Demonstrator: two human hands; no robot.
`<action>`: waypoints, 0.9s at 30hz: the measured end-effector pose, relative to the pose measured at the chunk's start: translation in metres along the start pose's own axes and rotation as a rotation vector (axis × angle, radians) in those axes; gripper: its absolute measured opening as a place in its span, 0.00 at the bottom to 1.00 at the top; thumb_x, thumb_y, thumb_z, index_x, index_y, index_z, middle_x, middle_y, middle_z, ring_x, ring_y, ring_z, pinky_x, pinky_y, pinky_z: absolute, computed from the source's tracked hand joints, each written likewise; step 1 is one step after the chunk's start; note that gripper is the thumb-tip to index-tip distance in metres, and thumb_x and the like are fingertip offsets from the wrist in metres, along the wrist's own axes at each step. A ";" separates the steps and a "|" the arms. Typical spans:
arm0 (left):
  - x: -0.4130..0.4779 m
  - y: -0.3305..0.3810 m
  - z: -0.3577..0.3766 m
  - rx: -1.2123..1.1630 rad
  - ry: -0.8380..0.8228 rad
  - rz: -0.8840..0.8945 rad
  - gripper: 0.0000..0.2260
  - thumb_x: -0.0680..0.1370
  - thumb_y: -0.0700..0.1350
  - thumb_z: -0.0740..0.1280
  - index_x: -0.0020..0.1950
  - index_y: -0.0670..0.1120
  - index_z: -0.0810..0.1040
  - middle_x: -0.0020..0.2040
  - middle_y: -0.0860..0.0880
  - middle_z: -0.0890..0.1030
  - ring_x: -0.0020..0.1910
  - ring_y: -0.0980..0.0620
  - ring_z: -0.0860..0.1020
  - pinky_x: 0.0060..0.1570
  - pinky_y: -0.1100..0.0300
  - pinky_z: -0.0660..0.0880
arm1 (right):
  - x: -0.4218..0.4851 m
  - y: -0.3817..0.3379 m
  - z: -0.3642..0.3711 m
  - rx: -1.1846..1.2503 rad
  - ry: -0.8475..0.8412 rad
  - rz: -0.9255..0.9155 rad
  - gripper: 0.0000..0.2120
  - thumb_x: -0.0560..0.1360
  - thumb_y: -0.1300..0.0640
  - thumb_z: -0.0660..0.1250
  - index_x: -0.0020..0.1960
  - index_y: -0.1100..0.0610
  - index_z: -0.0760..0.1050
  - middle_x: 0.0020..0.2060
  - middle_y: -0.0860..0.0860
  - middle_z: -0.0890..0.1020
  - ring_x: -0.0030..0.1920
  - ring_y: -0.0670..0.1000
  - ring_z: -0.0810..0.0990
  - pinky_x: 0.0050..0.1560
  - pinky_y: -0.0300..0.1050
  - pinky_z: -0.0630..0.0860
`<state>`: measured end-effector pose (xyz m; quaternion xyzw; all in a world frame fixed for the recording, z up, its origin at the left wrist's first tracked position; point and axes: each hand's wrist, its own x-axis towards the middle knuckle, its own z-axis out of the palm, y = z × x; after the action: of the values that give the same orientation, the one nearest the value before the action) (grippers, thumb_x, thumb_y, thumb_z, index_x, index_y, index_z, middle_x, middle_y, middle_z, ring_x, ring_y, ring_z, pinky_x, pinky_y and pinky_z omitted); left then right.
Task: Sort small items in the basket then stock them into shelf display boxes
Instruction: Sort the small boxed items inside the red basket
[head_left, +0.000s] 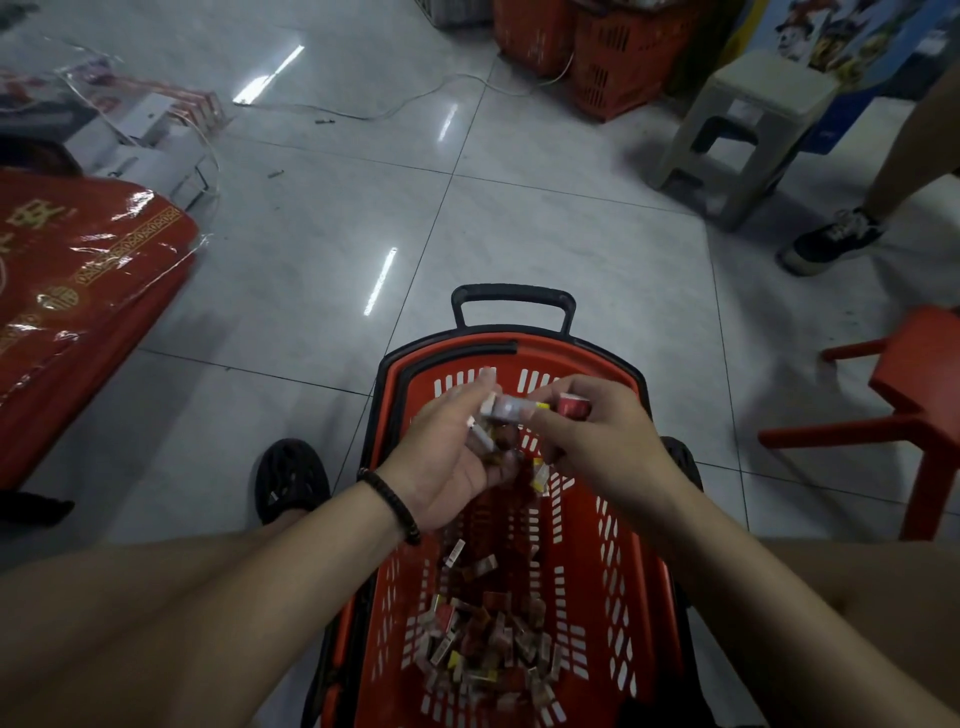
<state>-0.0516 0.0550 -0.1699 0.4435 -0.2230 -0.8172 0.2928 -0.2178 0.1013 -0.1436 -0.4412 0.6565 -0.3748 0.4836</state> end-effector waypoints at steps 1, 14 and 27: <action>-0.001 0.001 0.000 -0.055 0.007 -0.016 0.17 0.83 0.58 0.66 0.60 0.44 0.79 0.52 0.41 0.81 0.44 0.51 0.79 0.40 0.56 0.79 | 0.000 -0.001 0.001 0.081 0.025 0.032 0.05 0.81 0.56 0.73 0.52 0.57 0.82 0.34 0.49 0.83 0.32 0.47 0.80 0.34 0.39 0.76; -0.002 0.014 -0.012 0.071 0.040 0.090 0.13 0.86 0.37 0.61 0.70 0.39 0.72 0.62 0.36 0.83 0.57 0.39 0.85 0.54 0.43 0.84 | 0.012 0.007 0.017 0.141 -0.129 0.165 0.14 0.84 0.65 0.60 0.63 0.55 0.81 0.45 0.58 0.87 0.38 0.50 0.81 0.38 0.44 0.78; 0.001 0.085 -0.071 0.452 0.298 0.063 0.05 0.85 0.45 0.67 0.59 0.45 0.79 0.51 0.43 0.87 0.32 0.53 0.80 0.29 0.59 0.75 | 0.096 0.141 0.127 0.320 0.207 0.722 0.07 0.76 0.61 0.77 0.53 0.58 0.83 0.45 0.56 0.89 0.47 0.58 0.89 0.56 0.58 0.85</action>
<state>0.0328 -0.0152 -0.1530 0.6058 -0.3679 -0.6630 0.2411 -0.1391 0.0489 -0.3343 -0.0617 0.7477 -0.3207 0.5781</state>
